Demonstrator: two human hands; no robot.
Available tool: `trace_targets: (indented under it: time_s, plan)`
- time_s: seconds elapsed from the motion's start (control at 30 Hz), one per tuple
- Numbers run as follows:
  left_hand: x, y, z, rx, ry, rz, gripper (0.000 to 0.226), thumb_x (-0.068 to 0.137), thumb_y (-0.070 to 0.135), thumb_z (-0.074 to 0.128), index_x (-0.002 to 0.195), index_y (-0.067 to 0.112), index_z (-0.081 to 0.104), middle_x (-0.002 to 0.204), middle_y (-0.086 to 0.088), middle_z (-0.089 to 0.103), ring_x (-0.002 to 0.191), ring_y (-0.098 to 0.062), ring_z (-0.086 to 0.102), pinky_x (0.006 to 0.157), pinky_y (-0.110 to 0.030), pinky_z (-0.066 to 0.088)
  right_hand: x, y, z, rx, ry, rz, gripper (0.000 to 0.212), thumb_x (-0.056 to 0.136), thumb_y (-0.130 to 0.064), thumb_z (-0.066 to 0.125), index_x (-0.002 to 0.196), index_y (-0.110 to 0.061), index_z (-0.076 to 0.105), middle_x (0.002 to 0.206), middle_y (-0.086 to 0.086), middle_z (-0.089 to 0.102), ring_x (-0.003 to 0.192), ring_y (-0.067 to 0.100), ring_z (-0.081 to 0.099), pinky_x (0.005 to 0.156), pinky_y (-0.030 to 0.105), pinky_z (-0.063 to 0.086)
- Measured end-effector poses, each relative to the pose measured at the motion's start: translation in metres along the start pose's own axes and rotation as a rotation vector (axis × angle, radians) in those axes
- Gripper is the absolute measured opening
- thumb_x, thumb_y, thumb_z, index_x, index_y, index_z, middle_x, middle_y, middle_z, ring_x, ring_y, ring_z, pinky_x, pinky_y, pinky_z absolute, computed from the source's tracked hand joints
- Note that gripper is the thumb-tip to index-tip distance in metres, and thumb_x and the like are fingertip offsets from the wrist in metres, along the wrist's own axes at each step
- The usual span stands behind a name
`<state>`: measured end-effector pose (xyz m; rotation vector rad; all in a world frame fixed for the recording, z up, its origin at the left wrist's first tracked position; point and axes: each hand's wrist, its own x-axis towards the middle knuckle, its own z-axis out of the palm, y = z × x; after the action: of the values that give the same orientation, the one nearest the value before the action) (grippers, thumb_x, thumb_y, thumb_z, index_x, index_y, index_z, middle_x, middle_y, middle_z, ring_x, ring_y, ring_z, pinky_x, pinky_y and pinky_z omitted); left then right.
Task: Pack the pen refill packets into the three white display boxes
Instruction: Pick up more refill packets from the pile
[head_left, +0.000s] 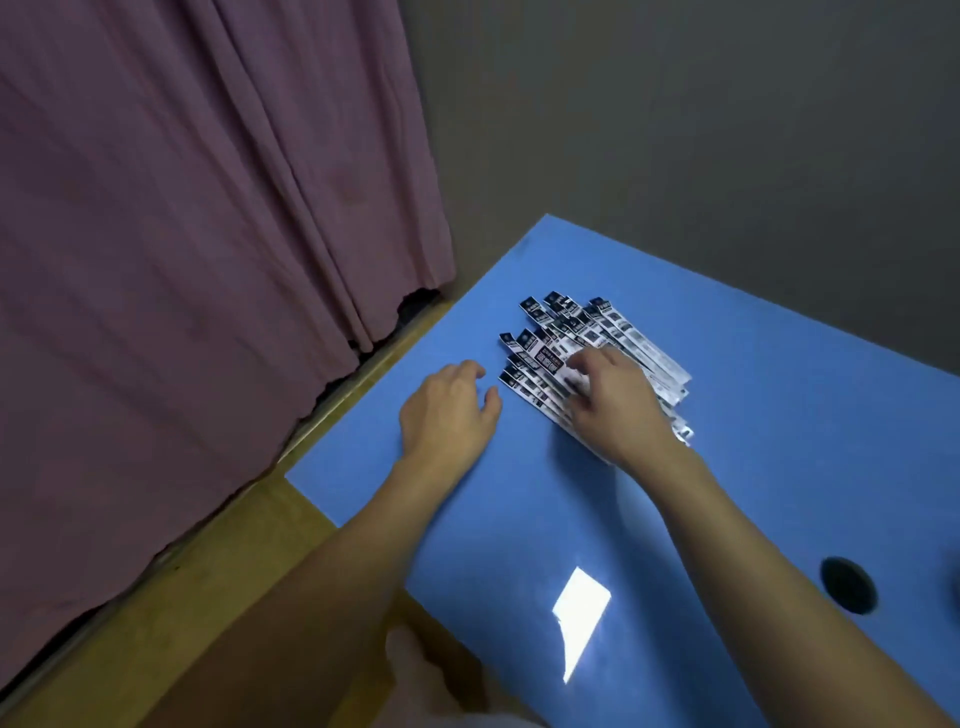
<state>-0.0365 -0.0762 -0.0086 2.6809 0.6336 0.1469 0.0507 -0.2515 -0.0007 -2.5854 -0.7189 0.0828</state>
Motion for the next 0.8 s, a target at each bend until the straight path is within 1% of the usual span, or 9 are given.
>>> trace_targets:
  time_s: [0.13,0.17,0.23,0.33,0.47,0.6,0.67,0.73,0.8]
  plan:
    - [0.014,0.021,0.011,-0.058,-0.038,-0.097,0.031,0.099,0.041,0.051,0.120,0.020,0.061,0.118,0.000,0.065,0.110,-0.025,0.060,0.081,-0.037,0.049,0.001,0.011,0.002,0.004,0.003,0.027,0.035,0.085,-0.005,0.060,0.120,-0.006,0.064,0.116,0.015,0.059,0.107,0.032,0.056,0.078,0.024,0.033]
    - [0.017,0.026,0.014,-0.066,-0.051,-0.132,0.031,0.099,0.042,0.052,0.116,0.018,0.062,0.115,-0.002,0.065,0.108,-0.027,0.061,0.080,-0.037,0.049,0.003,0.013,0.003,0.007,0.003,0.025,0.033,0.085,-0.005,0.060,0.118,-0.006,0.064,0.114,0.015,0.059,0.105,0.033,0.057,0.077,0.025,0.033]
    - [0.023,0.032,0.022,-0.090,-0.091,-0.216,0.035,0.098,0.047,0.053,0.106,0.015,0.063,0.109,-0.004,0.065,0.103,-0.029,0.061,0.078,-0.038,0.051,0.007,0.016,0.002,0.013,0.009,0.017,0.031,0.085,-0.006,0.061,0.116,-0.006,0.065,0.112,0.016,0.060,0.103,0.034,0.058,0.080,0.030,0.041]
    - [0.030,0.037,0.036,-0.127,-0.192,-0.343,0.046,0.090,0.057,0.058,0.095,0.012,0.066,0.097,-0.006,0.067,0.094,-0.032,0.063,0.067,-0.035,0.047,0.013,0.018,0.001,0.027,0.030,-0.004,0.031,0.084,-0.005,0.062,0.115,-0.005,0.065,0.110,0.016,0.061,0.101,0.035,0.058,0.084,0.036,0.046]
    - [0.038,0.042,0.044,-0.198,-0.230,-0.464,0.050,0.075,0.063,0.067,0.084,0.014,0.064,0.093,-0.006,0.067,0.086,-0.031,0.064,0.060,-0.031,0.046,0.019,0.017,0.002,0.053,0.045,-0.026,0.031,0.083,-0.005,0.062,0.114,-0.007,0.065,0.109,0.015,0.061,0.100,0.033,0.058,0.082,0.035,0.046]
    - [0.041,0.050,0.040,-0.196,-0.254,-0.493,0.048,0.071,0.061,0.071,0.074,0.018,0.051,0.091,-0.003,0.064,0.083,-0.028,0.062,0.056,-0.029,0.040,0.019,0.017,0.005,0.084,0.054,-0.027,0.030,0.084,-0.003,0.060,0.112,-0.009,0.064,0.109,0.013,0.061,0.098,0.031,0.058,0.079,0.032,0.044]
    - [0.040,0.053,0.040,-0.187,-0.256,-0.493,0.052,0.070,0.065,0.072,0.079,0.018,0.053,0.095,-0.002,0.064,0.086,-0.029,0.062,0.061,-0.030,0.043,0.018,0.016,0.006,0.107,0.064,-0.019,0.028,0.084,-0.002,0.059,0.111,-0.008,0.065,0.108,0.013,0.061,0.098,0.031,0.058,0.079,0.028,0.041]
    - [0.040,0.053,0.041,-0.178,-0.260,-0.477,0.055,0.069,0.067,0.073,0.084,0.017,0.055,0.099,-0.003,0.064,0.092,-0.030,0.063,0.064,-0.031,0.045,0.017,0.015,0.007,0.115,0.069,-0.015,0.028,0.085,-0.002,0.060,0.111,-0.007,0.065,0.109,0.013,0.062,0.099,0.031,0.058,0.081,0.029,0.041]
    - [0.041,0.050,0.041,-0.180,-0.278,-0.466,0.051,0.073,0.062,0.075,0.080,0.016,0.053,0.096,-0.004,0.065,0.088,-0.029,0.063,0.061,-0.030,0.043,0.017,0.015,0.007,0.108,0.062,-0.015,0.030,0.085,-0.002,0.060,0.114,-0.007,0.065,0.111,0.013,0.062,0.100,0.031,0.059,0.083,0.032,0.045]
